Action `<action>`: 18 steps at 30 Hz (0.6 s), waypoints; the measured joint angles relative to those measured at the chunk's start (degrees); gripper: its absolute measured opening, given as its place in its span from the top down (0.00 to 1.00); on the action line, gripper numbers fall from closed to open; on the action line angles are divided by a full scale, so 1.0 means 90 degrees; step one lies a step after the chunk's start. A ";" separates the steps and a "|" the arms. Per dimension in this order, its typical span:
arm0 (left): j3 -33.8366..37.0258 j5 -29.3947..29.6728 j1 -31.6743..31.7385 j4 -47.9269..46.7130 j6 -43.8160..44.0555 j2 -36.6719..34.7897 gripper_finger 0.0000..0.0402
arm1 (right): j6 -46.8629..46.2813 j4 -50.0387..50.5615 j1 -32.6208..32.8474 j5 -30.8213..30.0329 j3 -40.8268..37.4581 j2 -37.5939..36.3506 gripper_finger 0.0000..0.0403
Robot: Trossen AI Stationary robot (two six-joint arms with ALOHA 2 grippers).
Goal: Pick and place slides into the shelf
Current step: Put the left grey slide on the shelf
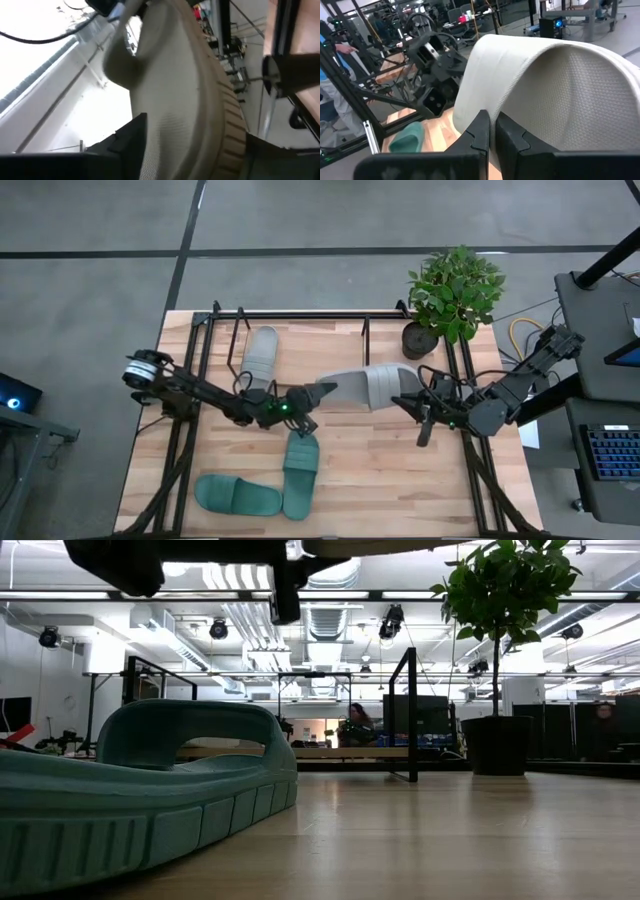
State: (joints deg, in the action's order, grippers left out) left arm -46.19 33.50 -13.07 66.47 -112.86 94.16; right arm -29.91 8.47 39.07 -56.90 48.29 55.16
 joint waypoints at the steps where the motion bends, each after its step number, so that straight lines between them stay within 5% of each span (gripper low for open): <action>1: -0.0012 0.0024 0.0008 -0.0019 -0.0001 0.0029 0.62 | 0.0000 -0.0002 -0.0002 -0.0014 0.0000 0.0000 0.98; 8: -0.0212 0.0415 0.0003 0.0006 0.0144 0.0508 0.92 | 0.0054 0.0047 -0.0002 -0.0105 0.0000 -0.0007 0.97; 18: -0.0666 0.1115 -0.0002 0.0036 0.0499 0.0905 0.92 | 0.0498 0.0053 -0.0005 -0.0081 0.0000 -0.0268 0.90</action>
State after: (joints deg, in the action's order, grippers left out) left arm -52.18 43.54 -13.08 66.79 -108.36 102.31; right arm -25.43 8.95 39.03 -57.62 48.29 52.75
